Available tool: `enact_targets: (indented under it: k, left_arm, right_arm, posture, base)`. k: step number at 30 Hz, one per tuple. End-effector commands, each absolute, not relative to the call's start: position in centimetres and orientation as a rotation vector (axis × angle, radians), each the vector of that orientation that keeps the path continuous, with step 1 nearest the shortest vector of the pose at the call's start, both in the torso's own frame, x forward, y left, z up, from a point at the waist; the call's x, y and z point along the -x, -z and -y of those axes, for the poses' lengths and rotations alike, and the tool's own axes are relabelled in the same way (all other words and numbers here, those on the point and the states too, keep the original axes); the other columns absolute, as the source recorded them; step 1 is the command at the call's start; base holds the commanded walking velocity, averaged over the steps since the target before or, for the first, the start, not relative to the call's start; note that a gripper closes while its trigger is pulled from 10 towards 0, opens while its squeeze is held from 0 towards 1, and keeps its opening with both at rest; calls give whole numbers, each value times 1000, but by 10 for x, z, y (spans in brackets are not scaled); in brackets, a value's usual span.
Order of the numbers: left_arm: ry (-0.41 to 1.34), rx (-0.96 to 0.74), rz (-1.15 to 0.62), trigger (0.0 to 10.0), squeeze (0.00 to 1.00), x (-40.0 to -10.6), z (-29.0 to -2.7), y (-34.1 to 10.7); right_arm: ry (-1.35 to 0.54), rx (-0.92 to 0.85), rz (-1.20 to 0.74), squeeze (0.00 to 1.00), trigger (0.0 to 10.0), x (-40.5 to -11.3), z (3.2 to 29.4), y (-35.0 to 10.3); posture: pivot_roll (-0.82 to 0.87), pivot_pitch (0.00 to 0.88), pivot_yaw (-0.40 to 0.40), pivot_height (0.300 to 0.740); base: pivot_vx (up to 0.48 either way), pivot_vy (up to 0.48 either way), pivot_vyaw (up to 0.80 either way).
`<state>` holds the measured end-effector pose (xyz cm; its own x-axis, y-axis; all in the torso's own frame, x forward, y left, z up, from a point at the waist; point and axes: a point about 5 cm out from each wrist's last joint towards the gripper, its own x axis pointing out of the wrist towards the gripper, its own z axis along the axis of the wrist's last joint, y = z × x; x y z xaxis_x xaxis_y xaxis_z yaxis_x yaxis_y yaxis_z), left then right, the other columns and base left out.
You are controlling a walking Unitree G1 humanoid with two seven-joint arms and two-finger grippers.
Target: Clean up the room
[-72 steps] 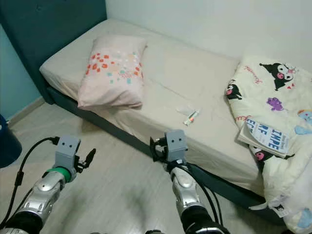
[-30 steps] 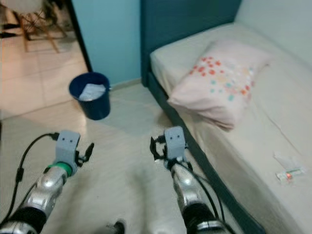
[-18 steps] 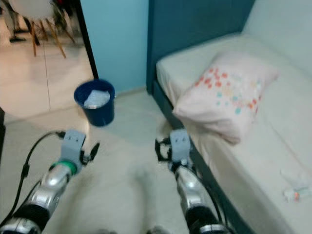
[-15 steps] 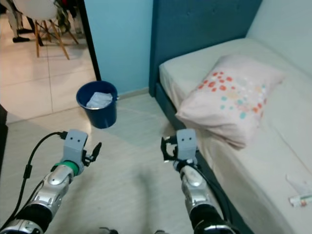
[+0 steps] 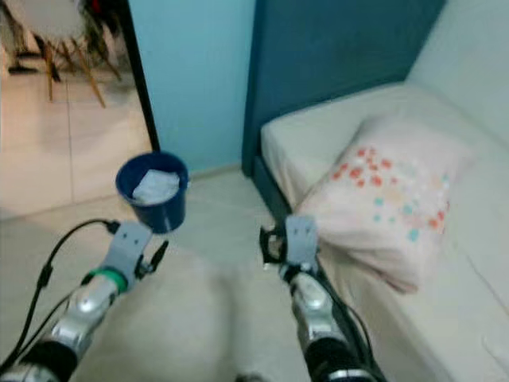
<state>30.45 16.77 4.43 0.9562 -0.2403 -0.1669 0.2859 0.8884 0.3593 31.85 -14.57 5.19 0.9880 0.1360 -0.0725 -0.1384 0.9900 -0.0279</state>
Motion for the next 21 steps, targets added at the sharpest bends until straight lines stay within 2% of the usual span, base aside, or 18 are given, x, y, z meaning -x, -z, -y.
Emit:
enact_targets:
  k: [1, 4, 8, 21]
  left_arm:
    - [332, -419, -47, 10000, 0, -304, -155, -52]
    - [373, -408, 14, 10000, 0, -307, -144, -63]
    - [406, -369, 80, 10000, 0, -316, -130, -81]
    - [377, -354, 71, 10000, 0, -319, -131, -81]
  right_arm:
    - [-133, 11, -71, 0, 10000, -316, 145, -50]
    - [-108, -8, -66, 0, 10000, -317, 149, -52]
    - [-78, -23, -78, 0, 10000, -315, 155, -48]
    - [-87, -19, -70, 0, 10000, -319, 154, -53]
  posture:
    - [6, 21, 51, 735]
    - [3, 21, 56, 735]
    - [2, 20, 58, 735]
    - [5, 14, 55, 735]
  base:
    - [469, 0, 0]
    - [469, 0, -148]
    - [469, 0, -747]
    - [468, 0, -738]
